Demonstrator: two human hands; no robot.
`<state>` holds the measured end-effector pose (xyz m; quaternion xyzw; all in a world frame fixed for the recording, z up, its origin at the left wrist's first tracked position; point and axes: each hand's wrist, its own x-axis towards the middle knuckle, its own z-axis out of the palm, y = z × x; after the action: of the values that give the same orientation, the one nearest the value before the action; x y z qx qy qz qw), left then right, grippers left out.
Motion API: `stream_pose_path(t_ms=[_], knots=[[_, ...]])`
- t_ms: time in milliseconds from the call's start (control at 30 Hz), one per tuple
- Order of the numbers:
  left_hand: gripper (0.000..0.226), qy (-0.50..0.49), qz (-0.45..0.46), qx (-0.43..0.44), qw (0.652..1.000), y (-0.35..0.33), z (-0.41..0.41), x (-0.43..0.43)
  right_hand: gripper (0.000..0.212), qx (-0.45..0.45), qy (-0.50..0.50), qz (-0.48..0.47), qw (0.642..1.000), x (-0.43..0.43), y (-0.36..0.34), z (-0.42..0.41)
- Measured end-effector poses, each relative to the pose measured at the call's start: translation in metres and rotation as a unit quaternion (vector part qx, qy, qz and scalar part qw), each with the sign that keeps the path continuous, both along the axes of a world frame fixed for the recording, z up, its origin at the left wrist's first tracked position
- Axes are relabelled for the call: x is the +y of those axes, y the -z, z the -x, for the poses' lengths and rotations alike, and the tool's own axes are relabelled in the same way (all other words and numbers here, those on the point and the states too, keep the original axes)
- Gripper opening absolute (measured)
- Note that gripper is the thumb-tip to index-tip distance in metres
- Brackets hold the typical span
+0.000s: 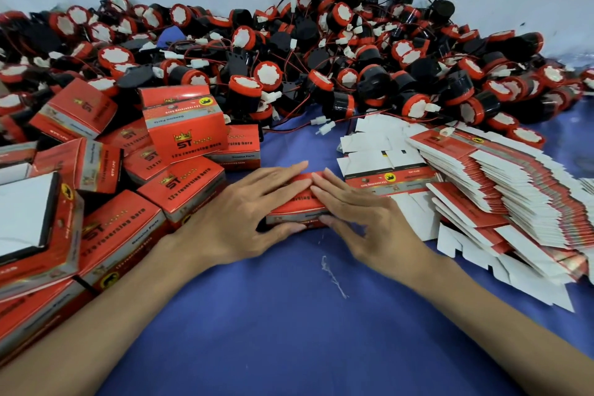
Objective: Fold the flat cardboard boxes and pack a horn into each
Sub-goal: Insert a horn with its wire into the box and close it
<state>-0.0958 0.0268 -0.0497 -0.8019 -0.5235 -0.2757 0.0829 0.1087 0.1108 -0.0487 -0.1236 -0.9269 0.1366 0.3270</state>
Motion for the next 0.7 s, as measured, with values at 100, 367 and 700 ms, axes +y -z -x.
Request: stream_pose_path(t_ms=[100,367,700], knots=[[0.058,-0.026,0.024,0.017,0.999,-0.002,-0.003,0.000,0.044,-0.062,-0.008,-0.043,0.997,0.006,-0.002,-0.006],[0.045,-0.369,-0.260,0.102,0.886,-0.042,0.001,-0.009,0.032,-0.006,0.243,-0.174,0.954,0.037,-0.032,-0.028],[0.027,-0.155,0.006,0.048,0.987,-0.005,-0.011,-0.002,0.053,-0.336,0.471,-0.015,0.815,0.061,-0.025,-0.039]])
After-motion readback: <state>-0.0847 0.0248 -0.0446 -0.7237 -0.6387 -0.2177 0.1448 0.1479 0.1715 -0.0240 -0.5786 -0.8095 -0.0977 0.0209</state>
